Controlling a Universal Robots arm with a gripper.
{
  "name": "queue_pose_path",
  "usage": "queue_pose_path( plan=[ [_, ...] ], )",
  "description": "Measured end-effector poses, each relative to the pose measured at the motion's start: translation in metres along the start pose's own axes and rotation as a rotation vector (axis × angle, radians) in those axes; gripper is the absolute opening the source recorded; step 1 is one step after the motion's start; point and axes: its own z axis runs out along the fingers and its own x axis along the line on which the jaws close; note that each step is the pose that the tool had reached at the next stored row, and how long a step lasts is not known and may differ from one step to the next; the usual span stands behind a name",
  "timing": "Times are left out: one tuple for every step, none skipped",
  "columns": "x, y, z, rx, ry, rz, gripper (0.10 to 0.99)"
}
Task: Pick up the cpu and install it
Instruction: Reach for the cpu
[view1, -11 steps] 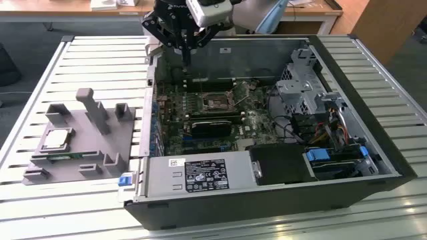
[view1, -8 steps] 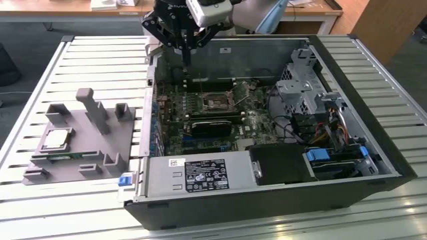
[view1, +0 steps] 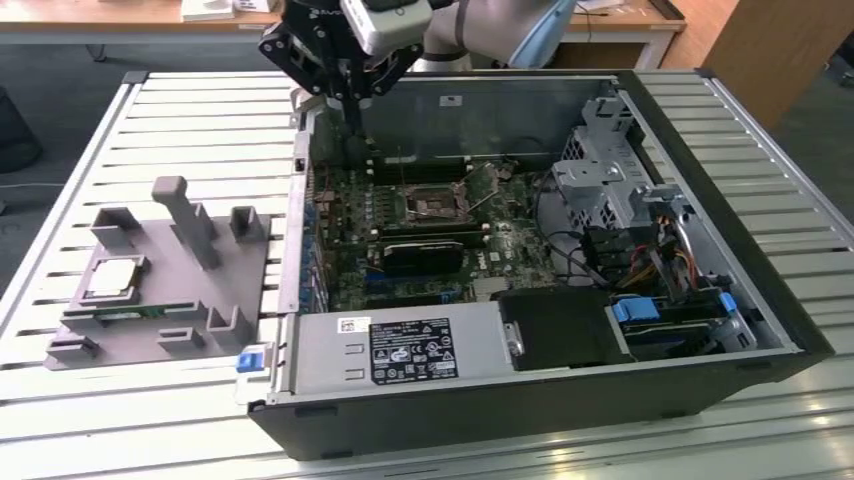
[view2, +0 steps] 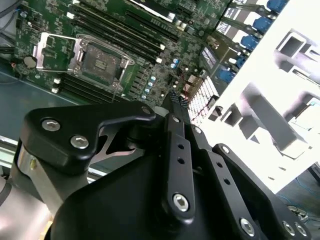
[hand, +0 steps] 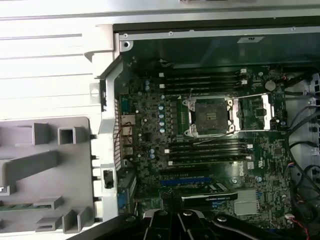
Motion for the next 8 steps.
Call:
queue_pose_path(
  plan=[
    [0.0029,-0.0002,-0.0001,0.0,0.0,0.0,0.106],
    [0.0058,-0.0004,-0.0002,0.0,0.0,0.0,0.106],
    [0.0087,-0.0007,-0.0002,0.0,0.0,0.0,0.106],
    [0.0116,-0.0009,-0.0003,0.0,0.0,0.0,0.106],
    [0.0145,-0.0011,-0.0003,0.0,-0.0001,0.0,0.106],
    [0.0181,-0.0014,-0.0005,0.0,0.0,0.0,0.106],
    [0.0222,-0.0017,-0.0006,0.0,0.0,0.0,0.106],
    [0.0263,-0.002,-0.0007,0.0,0.0,0.0,0.106]
  ],
)
